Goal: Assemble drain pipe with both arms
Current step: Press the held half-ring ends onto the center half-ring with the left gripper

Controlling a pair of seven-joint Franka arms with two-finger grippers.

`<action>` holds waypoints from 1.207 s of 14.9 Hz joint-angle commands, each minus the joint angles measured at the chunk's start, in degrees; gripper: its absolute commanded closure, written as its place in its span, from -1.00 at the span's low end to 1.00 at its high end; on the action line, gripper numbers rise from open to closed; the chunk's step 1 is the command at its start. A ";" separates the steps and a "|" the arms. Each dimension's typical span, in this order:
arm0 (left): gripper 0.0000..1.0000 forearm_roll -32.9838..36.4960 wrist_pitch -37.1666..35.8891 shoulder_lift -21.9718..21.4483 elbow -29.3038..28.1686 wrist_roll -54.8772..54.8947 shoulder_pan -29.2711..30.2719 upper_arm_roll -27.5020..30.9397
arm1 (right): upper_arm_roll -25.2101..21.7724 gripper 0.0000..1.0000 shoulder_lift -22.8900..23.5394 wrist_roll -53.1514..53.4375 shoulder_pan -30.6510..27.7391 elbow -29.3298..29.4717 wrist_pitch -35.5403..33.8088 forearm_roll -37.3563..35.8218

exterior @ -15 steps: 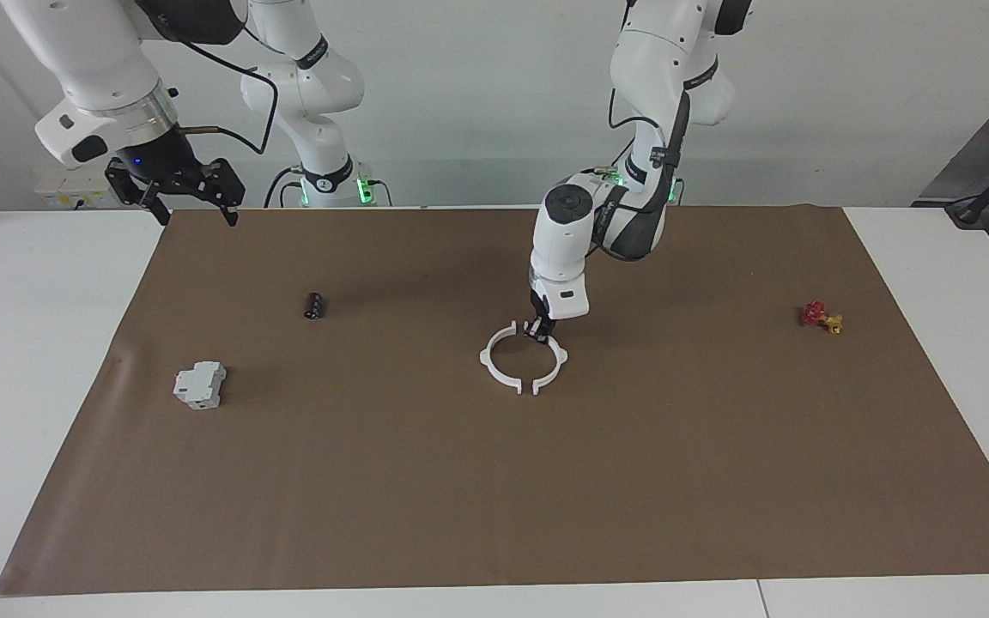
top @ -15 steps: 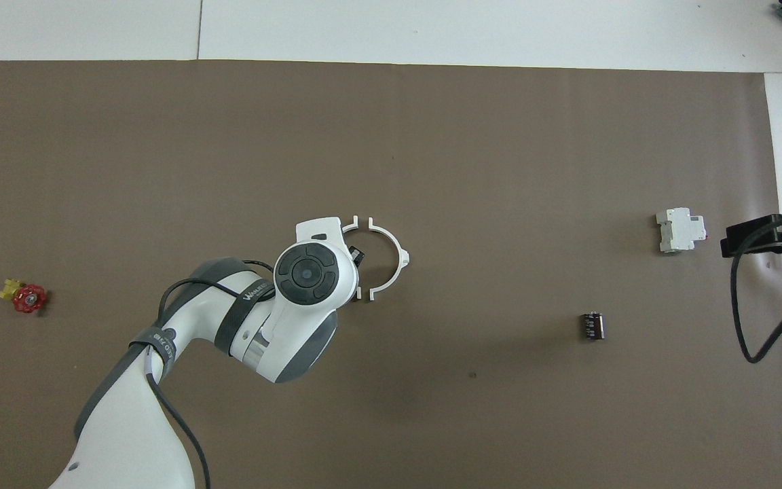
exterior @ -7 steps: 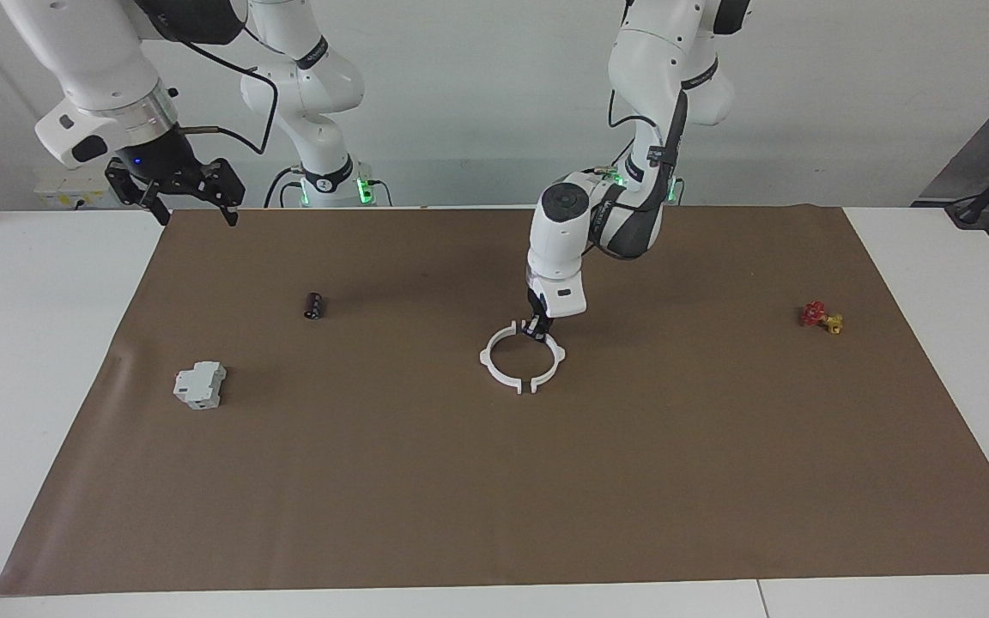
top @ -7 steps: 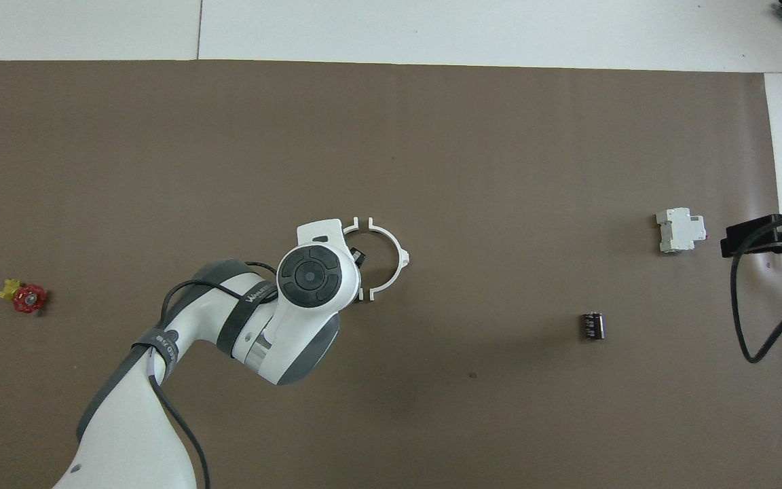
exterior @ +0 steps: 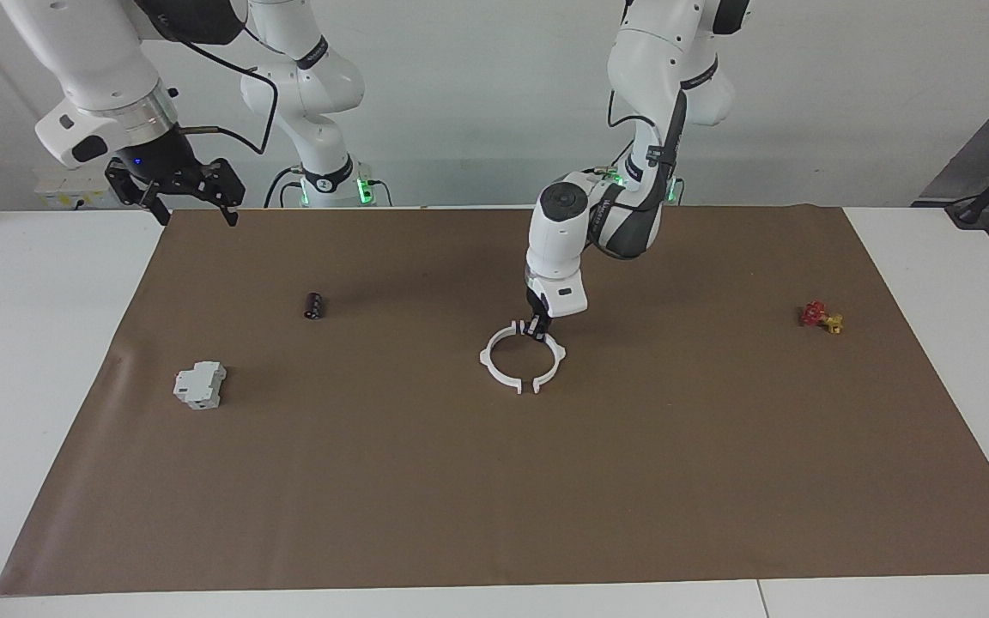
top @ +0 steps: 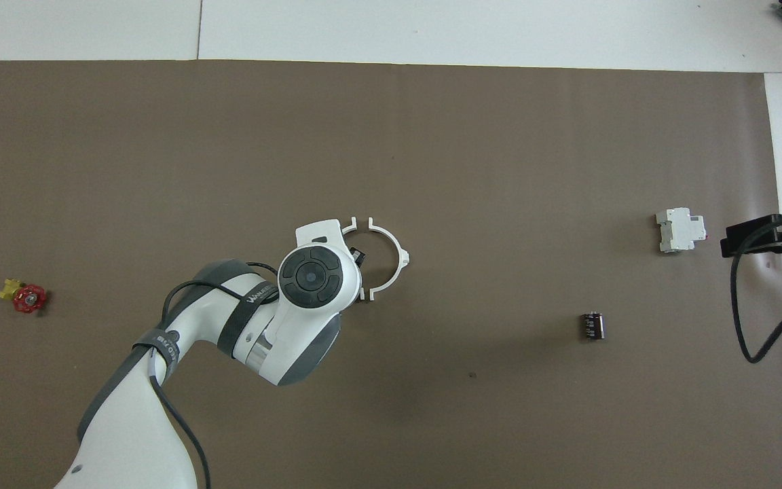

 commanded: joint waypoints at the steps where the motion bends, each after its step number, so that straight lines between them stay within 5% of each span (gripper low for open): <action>1: 1.00 -0.30 -0.01 -0.54 -1.08 -1.49 -1.31 0.95 | 0.21 -1.00 -0.63 -0.68 -0.58 -0.03 -1.23 1.32; 18: 1.00 2.33 0.08 0.25 -0.46 0.80 -2.19 0.77 | 0.21 -1.00 -0.63 -0.68 -0.58 -0.03 -1.23 1.32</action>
